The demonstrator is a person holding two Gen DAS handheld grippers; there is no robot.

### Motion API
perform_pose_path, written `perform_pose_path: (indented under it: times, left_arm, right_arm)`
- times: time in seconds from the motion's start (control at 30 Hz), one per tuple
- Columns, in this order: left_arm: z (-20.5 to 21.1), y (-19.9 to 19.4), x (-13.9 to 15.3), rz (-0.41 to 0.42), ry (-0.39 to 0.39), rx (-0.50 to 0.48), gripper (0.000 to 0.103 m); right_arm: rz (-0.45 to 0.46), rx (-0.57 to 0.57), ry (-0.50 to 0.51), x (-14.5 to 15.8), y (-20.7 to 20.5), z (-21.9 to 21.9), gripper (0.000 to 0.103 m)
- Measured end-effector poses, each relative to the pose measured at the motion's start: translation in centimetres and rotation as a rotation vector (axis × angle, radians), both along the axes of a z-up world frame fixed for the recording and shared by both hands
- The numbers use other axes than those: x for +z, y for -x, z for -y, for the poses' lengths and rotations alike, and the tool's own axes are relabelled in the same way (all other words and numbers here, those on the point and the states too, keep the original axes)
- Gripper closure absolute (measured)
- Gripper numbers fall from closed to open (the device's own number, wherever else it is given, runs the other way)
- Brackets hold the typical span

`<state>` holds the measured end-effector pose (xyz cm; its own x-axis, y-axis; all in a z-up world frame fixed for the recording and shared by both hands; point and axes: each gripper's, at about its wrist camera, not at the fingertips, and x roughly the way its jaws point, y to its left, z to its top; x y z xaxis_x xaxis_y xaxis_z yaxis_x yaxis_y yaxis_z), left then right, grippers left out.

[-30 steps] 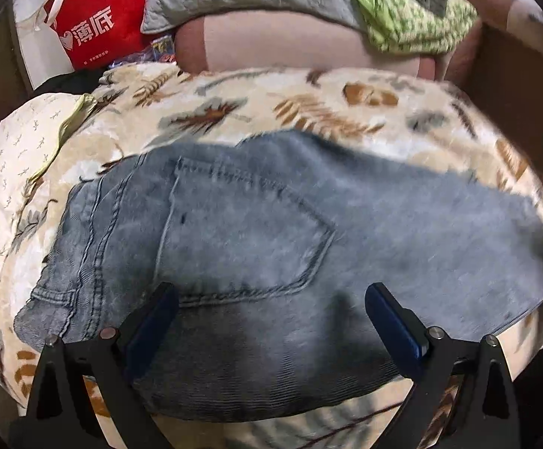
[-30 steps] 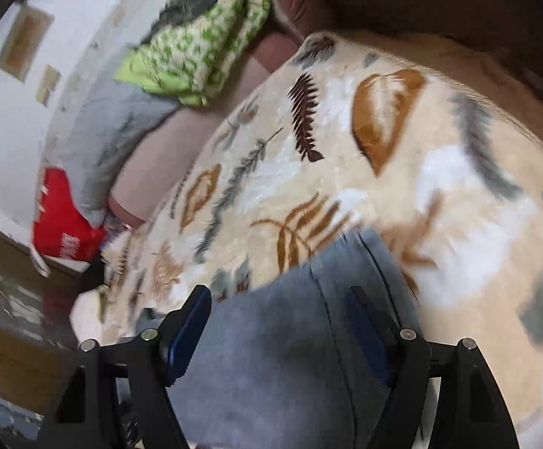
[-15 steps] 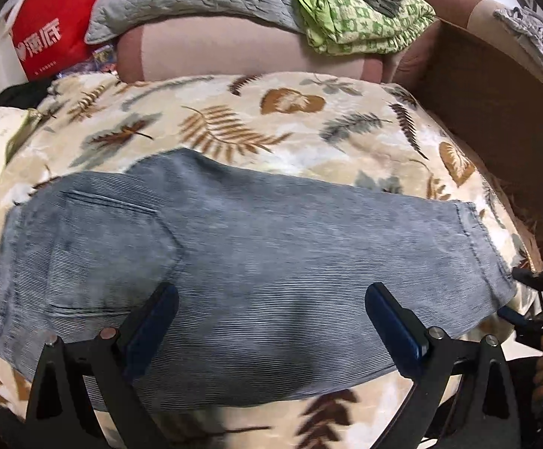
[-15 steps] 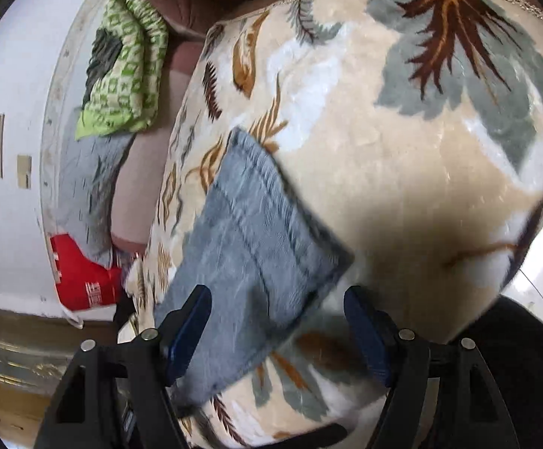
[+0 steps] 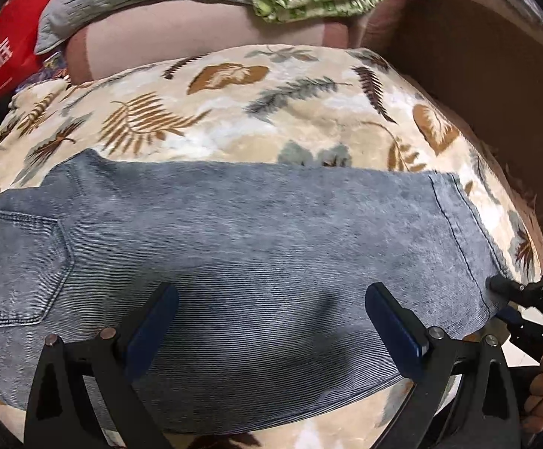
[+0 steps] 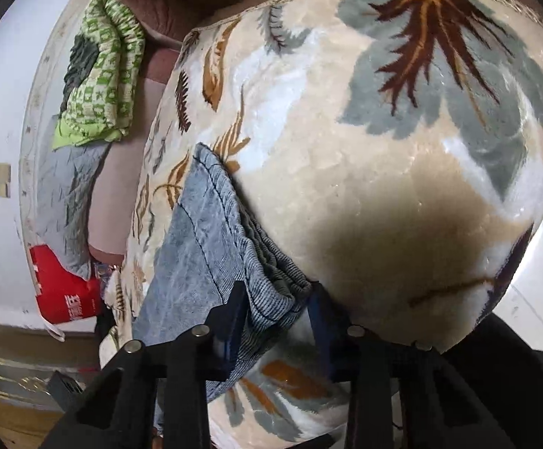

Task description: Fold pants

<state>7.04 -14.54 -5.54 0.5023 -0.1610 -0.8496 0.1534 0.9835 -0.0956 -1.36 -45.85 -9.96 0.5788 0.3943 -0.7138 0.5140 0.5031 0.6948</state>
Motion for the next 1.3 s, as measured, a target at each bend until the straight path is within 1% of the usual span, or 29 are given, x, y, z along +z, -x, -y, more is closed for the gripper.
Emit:
perform_pose_path:
  times: [0.1,0.17,0.27,0.37,0.4,0.43,0.47,0.57,0.6,0.67,0.7,0.77,0.8,0.83,0.87,0.9,1.0,1.07,1.1,1.17,1.23,1.3]
  left_arm:
    - [0.4,-0.2,-0.4,-0.006,-0.002,-0.006,0.003]
    - [0.6,-0.4,-0.6,-0.009,-0.001,-0.007,0.003]
    - [1.0,-0.7,-1.5,-0.026,-0.02,-0.016,0.003]
    - [2.0,-1.0,-3.2,-0.058,-0.11,-0.046,0.003]
    - [2.4,-0.8,-3.4,-0.035,-0.142,-0.057,0.002]
    - [2.5,-0.7,-3.4,-0.026,-0.153,-0.059,0.002]
    - [2.5,-0.7,-3.4,-0.029,-0.156,-0.056,0.002]
    - [2.3,-0.9,-3.2,-0.048,-0.143,-0.049,0.002]
    - [2.2,-0.9,-2.9,-0.05,-0.126,-0.058,0.002]
    - [2.0,-0.5,-2.3,-0.028,-0.112,-0.059,0.002]
    - [1.7,-0.3,-1.9,-0.005,-0.117,-0.052,0.002]
    - [1.6,-0.2,-1.9,0.007,-0.138,-0.052,0.002]
    - [1.7,-0.3,-2.4,-0.009,-0.162,-0.055,0.002]
    - [2.0,-0.6,-3.5,-0.048,-0.191,-0.066,0.002]
    - [1.9,-0.5,-3.7,-0.039,-0.189,-0.066,0.0]
    - [1.9,-0.5,-3.8,-0.023,-0.192,-0.065,0.0]
    - [2.4,-0.5,-3.7,-0.02,-0.221,-0.074,0.0]
    - [2.1,-0.6,-3.6,-0.033,-0.206,-0.073,0.0]
    - [1.9,-0.7,-3.6,-0.036,-0.196,-0.073,0.0]
    - [1.6,-0.7,-3.6,-0.038,-0.178,-0.077,0.0]
    - [0.9,-0.5,-3.3,-0.045,-0.133,-0.081,0.001]
    - [-0.7,-0.1,-2.5,-0.035,-0.09,-0.054,0.003]
  right_arm:
    - [0.003,-0.012,-0.014,-0.2,0.1,0.1,0.066]
    - [0.0,-0.005,-0.001,-0.1,0.1,0.0,0.066]
    - [-0.005,-0.009,-0.002,-0.1,0.1,0.0,0.066]
    - [-0.012,0.011,0.024,0.2,-0.1,-0.3,0.067]
    - [-0.017,0.018,0.042,0.4,-0.2,-0.4,0.072]
    - [-0.024,0.024,0.063,0.6,-0.3,-0.6,0.074]
    - [-0.026,0.031,0.079,0.8,-0.4,-0.8,0.076]
    - [-0.037,0.044,0.098,0.9,-0.6,-1.0,0.076]
    - [-0.04,0.05,0.1,1.0,-0.7,-1.0,0.077]
    - [-0.038,0.02,0.058,0.8,-0.3,-0.5,0.074]
    - [-0.037,0.003,0.03,0.5,-0.2,-0.2,0.073]
    - [-0.036,-0.015,-0.002,0.2,-0.1,0.1,0.073]
    - [-0.036,-0.012,0.001,0.3,-0.1,0.1,0.073]
    - [-0.037,-0.002,0.016,0.4,-0.2,0.0,0.073]
    - [-0.033,0.015,0.038,0.7,-0.4,-0.2,0.071]
    - [-0.03,0.033,0.062,1.0,-0.6,-0.4,0.073]
    - [-0.009,0.068,0.143,2.6,-1.1,-1.4,0.082]
    - [0.024,0.09,0.208,4.6,-1.4,-2.5,0.084]
    - [0.055,0.114,0.256,6.2,-1.7,-3.4,0.084]
    - [0.109,0.161,0.328,9.0,-2.4,-5.6,0.085]
    - [0.167,0.213,0.379,11.6,-3.1,-8.7,0.085]
    - [0.239,0.293,0.436,13.8,-3.6,-12.9,0.085]
